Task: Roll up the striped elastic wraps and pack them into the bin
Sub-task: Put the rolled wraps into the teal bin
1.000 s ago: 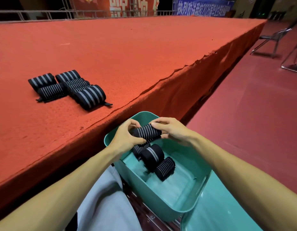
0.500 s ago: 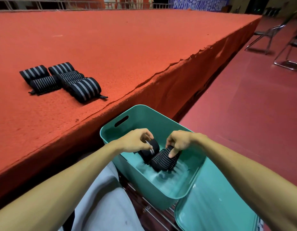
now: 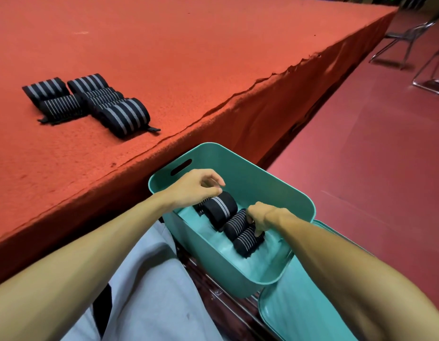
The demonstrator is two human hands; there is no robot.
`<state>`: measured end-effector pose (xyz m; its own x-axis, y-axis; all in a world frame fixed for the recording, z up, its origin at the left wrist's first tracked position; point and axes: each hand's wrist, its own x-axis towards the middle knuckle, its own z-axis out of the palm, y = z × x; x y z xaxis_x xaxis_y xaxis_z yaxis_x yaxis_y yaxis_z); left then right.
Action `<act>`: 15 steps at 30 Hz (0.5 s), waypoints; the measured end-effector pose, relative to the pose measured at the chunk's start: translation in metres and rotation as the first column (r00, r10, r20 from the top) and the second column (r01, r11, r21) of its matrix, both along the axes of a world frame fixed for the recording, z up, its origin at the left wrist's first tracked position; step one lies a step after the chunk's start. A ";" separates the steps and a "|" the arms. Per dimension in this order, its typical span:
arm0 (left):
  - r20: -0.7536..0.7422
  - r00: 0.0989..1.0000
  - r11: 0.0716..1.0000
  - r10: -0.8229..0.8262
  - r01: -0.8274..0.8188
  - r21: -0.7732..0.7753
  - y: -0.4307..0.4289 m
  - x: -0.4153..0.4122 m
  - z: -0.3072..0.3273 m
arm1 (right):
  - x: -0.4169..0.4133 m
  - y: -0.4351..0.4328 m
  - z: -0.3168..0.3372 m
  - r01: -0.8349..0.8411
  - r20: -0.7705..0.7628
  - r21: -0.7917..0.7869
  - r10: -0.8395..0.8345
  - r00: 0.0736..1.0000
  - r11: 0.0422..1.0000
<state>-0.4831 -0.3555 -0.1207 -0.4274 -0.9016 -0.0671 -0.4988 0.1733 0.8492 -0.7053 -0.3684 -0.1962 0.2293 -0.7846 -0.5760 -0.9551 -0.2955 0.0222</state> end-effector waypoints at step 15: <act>-0.077 0.981 0.965 0.177 -0.188 -0.181 0.022 0.052 0.069 | 0.063 -0.006 0.142 -0.008 0.492 -0.355 0.194 0.848 0.935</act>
